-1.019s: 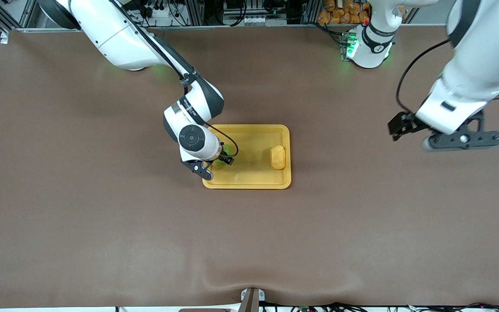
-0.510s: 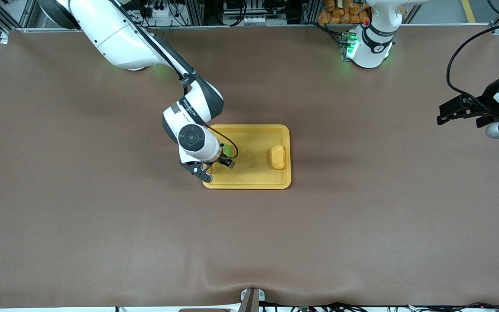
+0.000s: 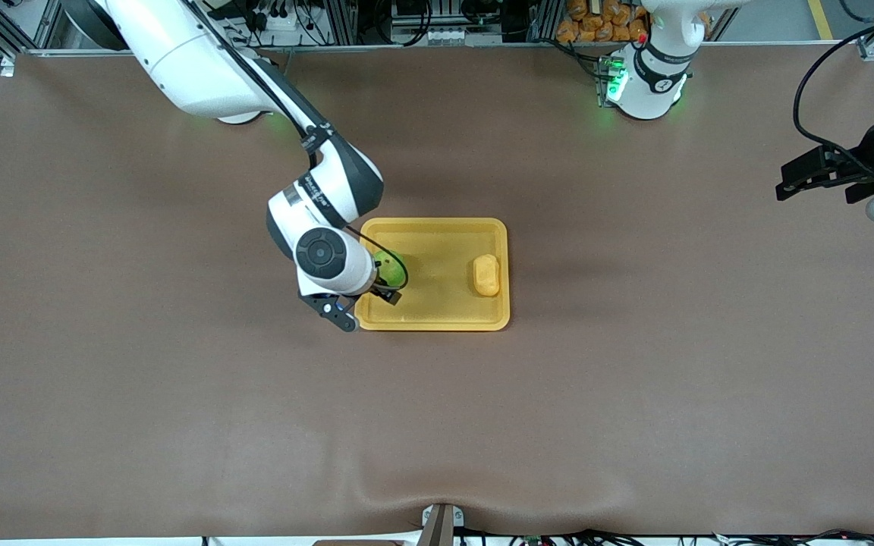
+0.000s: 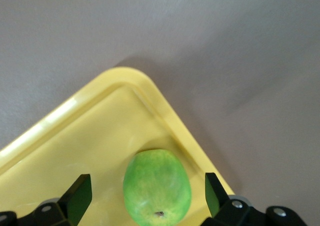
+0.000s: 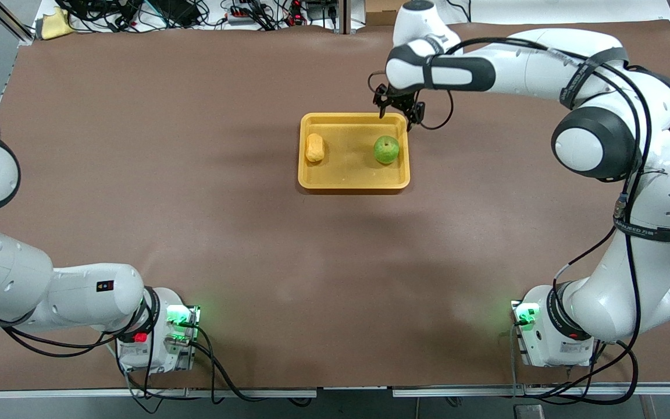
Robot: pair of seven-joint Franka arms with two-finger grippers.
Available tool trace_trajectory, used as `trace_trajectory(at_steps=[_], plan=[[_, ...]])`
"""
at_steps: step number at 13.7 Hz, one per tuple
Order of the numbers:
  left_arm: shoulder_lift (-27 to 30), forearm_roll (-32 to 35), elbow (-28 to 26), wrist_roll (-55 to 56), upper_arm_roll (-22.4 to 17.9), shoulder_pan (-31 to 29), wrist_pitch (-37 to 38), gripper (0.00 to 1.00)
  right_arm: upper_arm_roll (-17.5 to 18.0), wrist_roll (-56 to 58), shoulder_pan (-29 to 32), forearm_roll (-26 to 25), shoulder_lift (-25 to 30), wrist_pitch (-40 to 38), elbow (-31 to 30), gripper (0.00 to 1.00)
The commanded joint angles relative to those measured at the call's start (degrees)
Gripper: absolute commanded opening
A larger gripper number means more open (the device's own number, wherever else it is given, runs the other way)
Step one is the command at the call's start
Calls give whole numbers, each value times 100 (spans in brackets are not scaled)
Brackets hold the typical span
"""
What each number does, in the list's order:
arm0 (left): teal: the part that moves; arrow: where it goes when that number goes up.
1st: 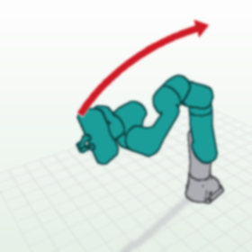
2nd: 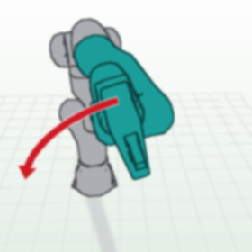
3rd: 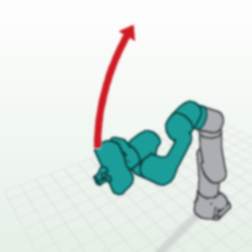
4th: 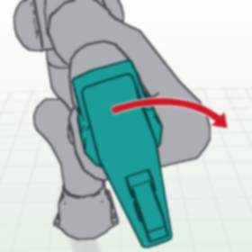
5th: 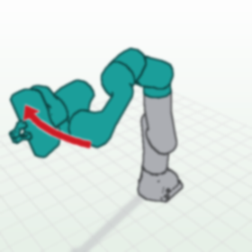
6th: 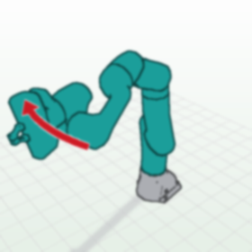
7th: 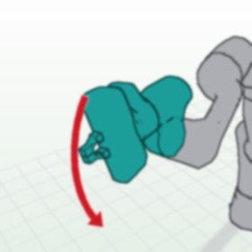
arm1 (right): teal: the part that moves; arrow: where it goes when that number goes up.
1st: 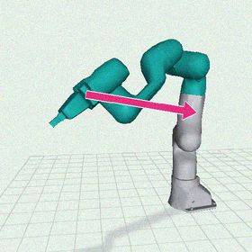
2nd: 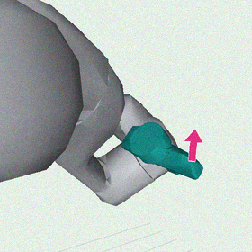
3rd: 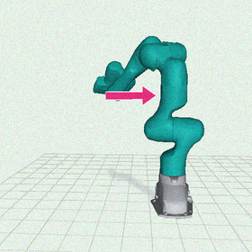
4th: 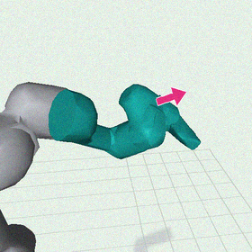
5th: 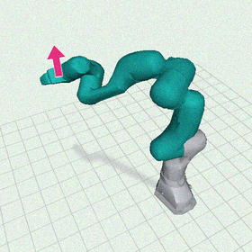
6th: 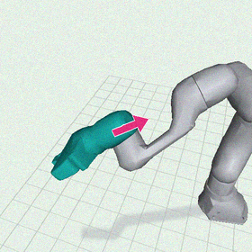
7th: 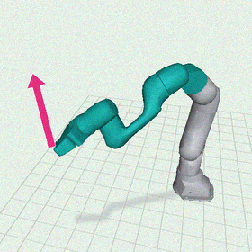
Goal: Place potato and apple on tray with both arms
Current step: 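Lower the apple onto the tray and open the right gripper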
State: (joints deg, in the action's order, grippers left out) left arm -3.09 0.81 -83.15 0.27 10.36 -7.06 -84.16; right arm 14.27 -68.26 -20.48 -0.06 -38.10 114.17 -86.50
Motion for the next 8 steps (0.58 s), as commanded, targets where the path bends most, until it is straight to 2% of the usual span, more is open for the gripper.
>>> trace_trajectory(at_steps=[1,4,8], plan=[[194,-46,-166,26,10,-76,58,100,75,120,201,-91,5,-334,230,100],[247,24,-184,0,1,-59,75,100,102,85,237,-82,22,-605,457,100],[808,261,-894,61,-34,178,-126,100,84,-73,395,-55,22,-2089,1248,100]])
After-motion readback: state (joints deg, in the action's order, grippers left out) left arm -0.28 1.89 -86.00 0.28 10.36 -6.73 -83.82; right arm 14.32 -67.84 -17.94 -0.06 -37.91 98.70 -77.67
